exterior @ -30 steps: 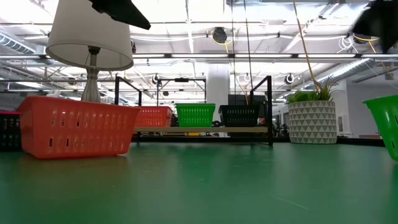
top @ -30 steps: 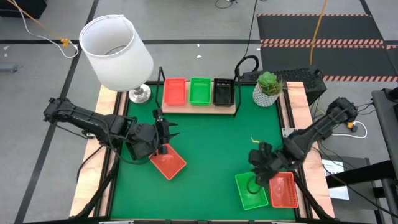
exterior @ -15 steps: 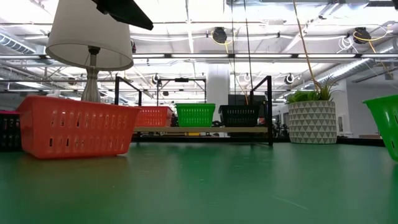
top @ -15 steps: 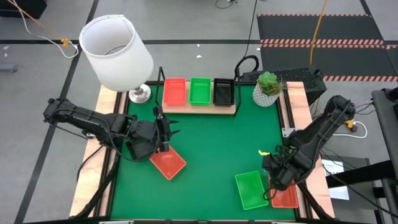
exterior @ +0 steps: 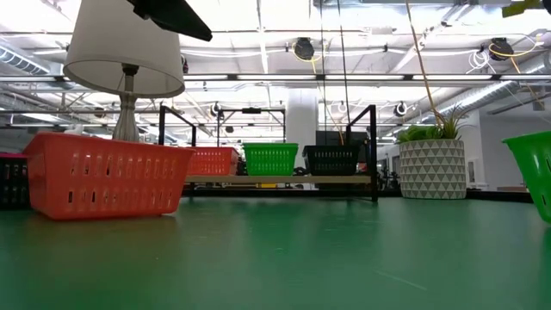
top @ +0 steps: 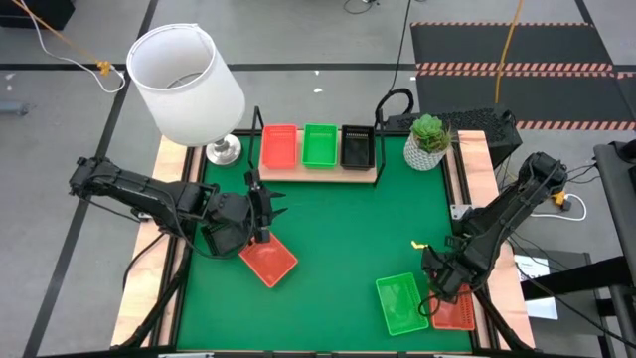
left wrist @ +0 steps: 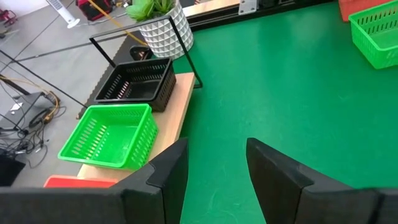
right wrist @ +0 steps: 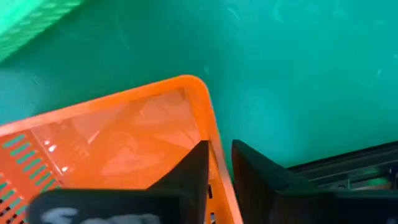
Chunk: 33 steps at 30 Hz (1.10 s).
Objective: Stack baskets on shelf by color
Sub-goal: Stack the right orange bin on the orange bin on the shelf
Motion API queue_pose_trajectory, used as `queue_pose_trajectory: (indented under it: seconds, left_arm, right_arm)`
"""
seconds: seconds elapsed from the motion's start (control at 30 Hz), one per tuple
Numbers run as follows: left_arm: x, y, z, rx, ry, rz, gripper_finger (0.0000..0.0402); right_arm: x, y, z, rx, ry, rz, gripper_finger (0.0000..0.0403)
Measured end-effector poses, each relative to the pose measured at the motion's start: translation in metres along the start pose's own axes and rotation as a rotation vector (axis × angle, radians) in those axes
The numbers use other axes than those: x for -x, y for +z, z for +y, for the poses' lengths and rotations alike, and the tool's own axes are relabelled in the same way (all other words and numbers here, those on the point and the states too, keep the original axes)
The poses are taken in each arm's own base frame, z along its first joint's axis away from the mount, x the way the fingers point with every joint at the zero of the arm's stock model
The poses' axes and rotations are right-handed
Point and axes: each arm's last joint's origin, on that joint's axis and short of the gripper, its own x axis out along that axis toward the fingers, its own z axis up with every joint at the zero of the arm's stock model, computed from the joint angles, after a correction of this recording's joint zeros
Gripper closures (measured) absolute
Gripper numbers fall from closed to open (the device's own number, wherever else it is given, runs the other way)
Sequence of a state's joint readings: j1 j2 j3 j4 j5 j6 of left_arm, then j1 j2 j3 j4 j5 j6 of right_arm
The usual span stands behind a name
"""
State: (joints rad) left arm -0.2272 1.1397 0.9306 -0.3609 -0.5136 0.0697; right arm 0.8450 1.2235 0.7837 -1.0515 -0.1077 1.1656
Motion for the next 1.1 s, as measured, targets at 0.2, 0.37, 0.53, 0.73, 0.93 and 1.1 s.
queue_pose_trajectory:
  seconds: [0.2,0.37,0.53,0.73,0.93,1.1]
  left_arm:
    - [0.0,0.004,0.0,0.016,0.002,-0.036,0.0238]
    - [0.0,0.007,0.001,0.025,0.005,-0.07,0.0238]
    - [0.0,0.008,0.001,0.02,0.006,-0.072,0.0238]
    - [-0.003,0.012,-0.001,-0.01,0.012,-0.106,0.0238]
    - [-0.027,0.014,-0.012,-0.13,0.028,-0.126,0.0238]
    - [-0.054,0.013,-0.028,-0.256,0.04,-0.138,0.0225]
  right_arm:
    - [0.008,0.013,-0.004,-0.078,0.022,-0.012,0.0392]
    - [0.03,0.025,-0.013,-0.132,-0.025,-0.016,0.039]
    - [0.066,0.037,-0.025,-0.151,-0.123,-0.088,0.0396]
    - [0.112,0.053,-0.043,-0.226,-0.224,-0.179,0.0395]
    - [0.14,0.085,-0.059,-0.203,-0.286,-0.292,0.0395]
    - [0.152,0.123,-0.072,-0.159,-0.339,-0.362,0.0395]
